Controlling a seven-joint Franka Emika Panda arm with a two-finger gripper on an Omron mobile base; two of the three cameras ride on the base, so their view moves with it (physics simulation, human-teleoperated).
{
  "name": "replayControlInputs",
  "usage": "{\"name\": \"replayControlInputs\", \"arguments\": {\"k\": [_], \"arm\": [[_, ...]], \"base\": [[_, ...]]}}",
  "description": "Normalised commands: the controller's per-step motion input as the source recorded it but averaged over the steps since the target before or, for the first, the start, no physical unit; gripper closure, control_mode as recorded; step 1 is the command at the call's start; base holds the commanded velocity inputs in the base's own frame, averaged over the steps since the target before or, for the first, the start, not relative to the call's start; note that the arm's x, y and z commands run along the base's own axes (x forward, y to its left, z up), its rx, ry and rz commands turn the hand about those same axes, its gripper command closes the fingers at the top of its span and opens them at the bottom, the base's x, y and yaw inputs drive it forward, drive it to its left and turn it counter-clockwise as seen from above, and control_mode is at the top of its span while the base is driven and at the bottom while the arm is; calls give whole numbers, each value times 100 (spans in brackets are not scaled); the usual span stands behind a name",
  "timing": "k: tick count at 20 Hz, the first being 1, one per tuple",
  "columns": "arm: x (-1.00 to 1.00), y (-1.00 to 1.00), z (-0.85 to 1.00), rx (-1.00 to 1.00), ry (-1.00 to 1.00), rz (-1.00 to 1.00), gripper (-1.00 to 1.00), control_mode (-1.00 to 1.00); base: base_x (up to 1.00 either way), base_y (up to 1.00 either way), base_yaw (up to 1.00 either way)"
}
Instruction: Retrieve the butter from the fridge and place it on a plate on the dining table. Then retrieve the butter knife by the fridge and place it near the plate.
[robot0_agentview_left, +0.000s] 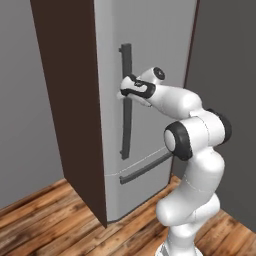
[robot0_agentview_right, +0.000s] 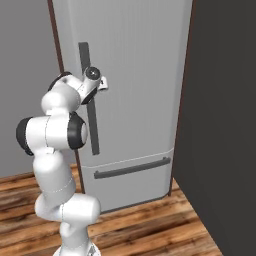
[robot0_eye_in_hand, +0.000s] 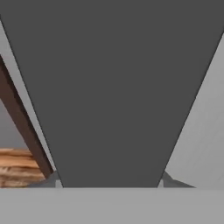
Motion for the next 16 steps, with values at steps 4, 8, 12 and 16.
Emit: {"name": "replayControlInputs", "arguments": {"k": [4, 8, 12, 16], "arm": [[-39, -94, 8, 0, 5, 0, 100, -100], [-93, -100, 28, 9, 0, 3, 100, -100], [-100, -100, 22, 16, 0, 5, 100, -100], [-100, -100, 22, 16, 0, 7, 100, -100]], "base": [[0, 0, 0], [0, 0, 0], [0, 0, 0], [0, 0, 0]]}}
